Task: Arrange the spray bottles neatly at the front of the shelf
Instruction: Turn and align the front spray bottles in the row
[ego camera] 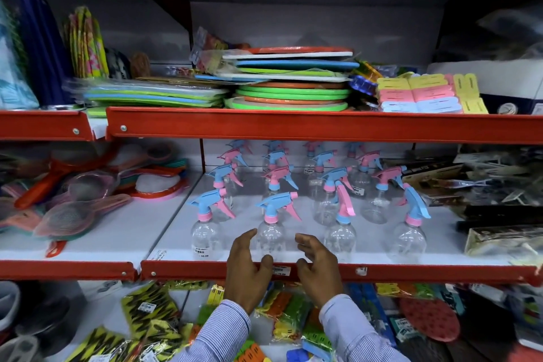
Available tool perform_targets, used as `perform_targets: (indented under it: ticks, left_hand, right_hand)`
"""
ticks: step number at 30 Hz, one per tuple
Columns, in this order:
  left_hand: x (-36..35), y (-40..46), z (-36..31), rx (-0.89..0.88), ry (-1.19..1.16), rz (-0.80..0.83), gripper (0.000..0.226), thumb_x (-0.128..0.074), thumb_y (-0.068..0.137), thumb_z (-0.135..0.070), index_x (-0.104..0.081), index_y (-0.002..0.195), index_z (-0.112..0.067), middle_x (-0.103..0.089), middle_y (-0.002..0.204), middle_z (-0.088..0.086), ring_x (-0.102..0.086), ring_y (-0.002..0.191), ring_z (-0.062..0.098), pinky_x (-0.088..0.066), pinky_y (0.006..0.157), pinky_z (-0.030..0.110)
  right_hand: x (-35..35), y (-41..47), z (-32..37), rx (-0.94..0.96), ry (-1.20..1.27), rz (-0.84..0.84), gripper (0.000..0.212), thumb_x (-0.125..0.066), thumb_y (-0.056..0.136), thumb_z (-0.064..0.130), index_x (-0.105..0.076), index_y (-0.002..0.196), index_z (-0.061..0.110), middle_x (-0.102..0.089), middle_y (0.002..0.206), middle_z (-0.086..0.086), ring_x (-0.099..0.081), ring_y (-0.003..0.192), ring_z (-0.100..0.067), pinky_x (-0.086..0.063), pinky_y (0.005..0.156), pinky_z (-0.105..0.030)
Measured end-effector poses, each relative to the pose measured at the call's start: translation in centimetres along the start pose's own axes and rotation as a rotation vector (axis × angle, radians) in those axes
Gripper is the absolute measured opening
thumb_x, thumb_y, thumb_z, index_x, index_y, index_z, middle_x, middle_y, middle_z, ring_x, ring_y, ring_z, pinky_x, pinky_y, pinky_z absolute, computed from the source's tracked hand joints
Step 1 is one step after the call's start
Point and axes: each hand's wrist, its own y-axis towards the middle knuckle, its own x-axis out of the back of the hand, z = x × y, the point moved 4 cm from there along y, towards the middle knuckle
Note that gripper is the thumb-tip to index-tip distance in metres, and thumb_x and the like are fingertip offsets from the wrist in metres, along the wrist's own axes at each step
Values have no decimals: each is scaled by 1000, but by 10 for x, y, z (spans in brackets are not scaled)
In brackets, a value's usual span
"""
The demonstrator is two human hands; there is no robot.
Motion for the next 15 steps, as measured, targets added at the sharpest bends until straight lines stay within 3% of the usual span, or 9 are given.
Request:
perform_targets:
  ticks: [5,9,13,15]
  left_hand:
    - [-16,-10,-15,-138,-63,-75,38,-57,71,-16,-56,106,-31,-57,107,-10,-55,103,3,-53,85,31]
    - [-57,-14,-29,-122,-114,64,44,-57,74,-18,-56,116,-31,-61,118,-10,-56,110,1,-52,95,34]
    - [-97,-11,-41,-61,-77,200,57,-57,84,-22,-40,138,-27,-49,145,-2,-46,131,15,-40,111,42]
    - [-109,-8,-46,-24,-81,197,59,-57,86,-21,-37,142,-24,-45,148,0,-44,134,17,-38,113,43]
  right_hand:
    - [43,-14,-14,39,-1,-276,39,-54,78,-9,-69,90,25,-73,89,8,-67,83,2,-54,75,-11]
    - [81,-13,-29,33,-17,-433,30,-57,81,-5,-68,84,23,-73,82,5,-67,79,-6,-48,65,-5]
    - [105,0,-42,13,4,-438,33,-53,78,-6,-63,93,23,-70,92,-2,-65,79,-16,-55,67,-28]
    - [108,13,-49,-27,20,-322,39,-52,79,-5,-59,109,19,-66,108,-4,-63,89,-18,-58,76,-42]
